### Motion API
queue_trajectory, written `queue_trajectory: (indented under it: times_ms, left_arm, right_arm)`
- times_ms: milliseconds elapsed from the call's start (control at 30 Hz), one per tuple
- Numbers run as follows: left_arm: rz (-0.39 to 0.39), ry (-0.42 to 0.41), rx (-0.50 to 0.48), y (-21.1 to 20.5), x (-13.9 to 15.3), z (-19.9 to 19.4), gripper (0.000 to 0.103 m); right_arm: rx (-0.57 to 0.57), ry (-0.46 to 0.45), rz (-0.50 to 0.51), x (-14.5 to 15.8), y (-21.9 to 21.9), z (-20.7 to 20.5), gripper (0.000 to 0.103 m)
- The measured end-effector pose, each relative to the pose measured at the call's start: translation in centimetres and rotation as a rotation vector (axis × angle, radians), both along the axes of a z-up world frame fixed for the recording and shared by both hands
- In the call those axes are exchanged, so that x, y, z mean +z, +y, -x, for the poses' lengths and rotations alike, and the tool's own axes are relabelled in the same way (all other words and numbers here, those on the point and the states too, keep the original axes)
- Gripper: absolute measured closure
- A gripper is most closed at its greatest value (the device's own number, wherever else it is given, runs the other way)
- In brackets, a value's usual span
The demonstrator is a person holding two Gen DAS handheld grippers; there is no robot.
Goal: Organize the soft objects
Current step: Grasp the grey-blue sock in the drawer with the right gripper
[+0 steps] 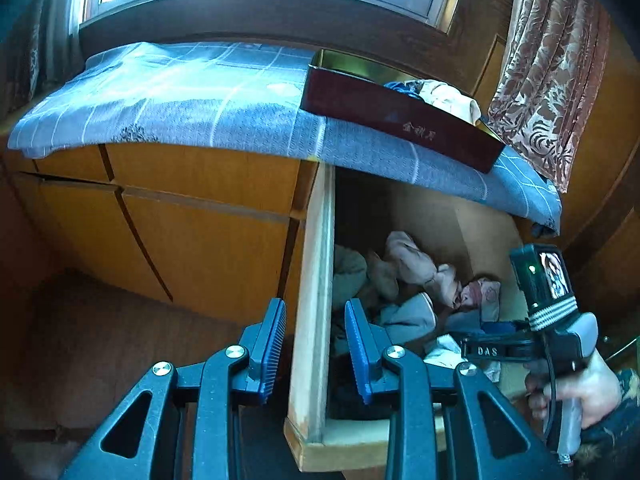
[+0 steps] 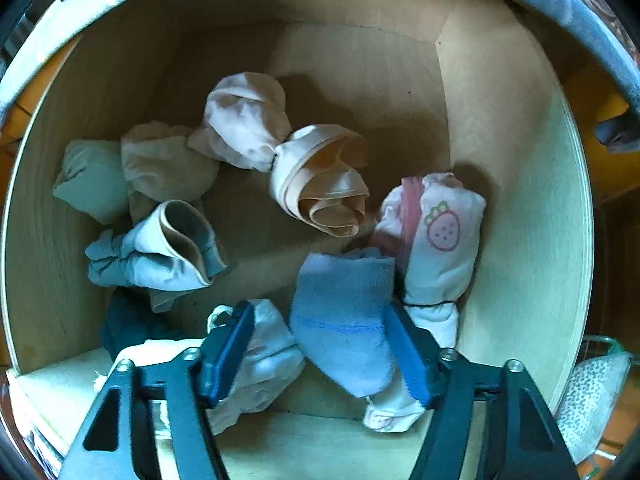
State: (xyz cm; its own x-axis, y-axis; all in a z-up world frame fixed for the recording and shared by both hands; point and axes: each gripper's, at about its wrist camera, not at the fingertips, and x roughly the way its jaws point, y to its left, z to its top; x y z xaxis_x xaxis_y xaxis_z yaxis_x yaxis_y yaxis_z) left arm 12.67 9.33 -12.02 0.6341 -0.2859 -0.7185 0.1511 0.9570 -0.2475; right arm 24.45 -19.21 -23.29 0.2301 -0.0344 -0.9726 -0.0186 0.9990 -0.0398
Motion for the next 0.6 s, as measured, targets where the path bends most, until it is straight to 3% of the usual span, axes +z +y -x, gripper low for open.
queue_trajectory:
  times_ms: [67,167,300,367,433,600]
  left_arm:
    - [-0.002,-0.011,-0.004,-0.3,0.0,0.3,0.073]
    - [-0.006,-0.011,-0.018,-0.8,-0.1,0.6,0.073]
    - [-0.013,-0.006,-0.033,-1.3,-0.3,0.8,0.073]
    - [-0.009,-0.003,-0.034,-1.2,-0.4,1.1,0.073]
    - [-0.009,-0.001,-0.031,-1.1,-0.5,1.3,0.073]
    - [-0.004,0.003,-0.029,-0.9,-0.8,2.2,0.073]
  right_arm:
    - [0.003,0.005,0.029,-0.1,-0.8,-0.4,0.066]
    - [0.015,0.022,-0.008,0.0,-1.9,-0.6,0.071]
    - [0.045,0.053,-0.018,-0.1,-2.4,-0.9,0.066]
    - [0.068,0.062,-0.003,-0.4,-2.3,-1.2,0.054]
    - [0.079,0.062,0.016,-0.8,-2.0,-1.3,0.050]
    - [0.112,0.063,0.031,-0.9,-1.2,-1.4,0.053]
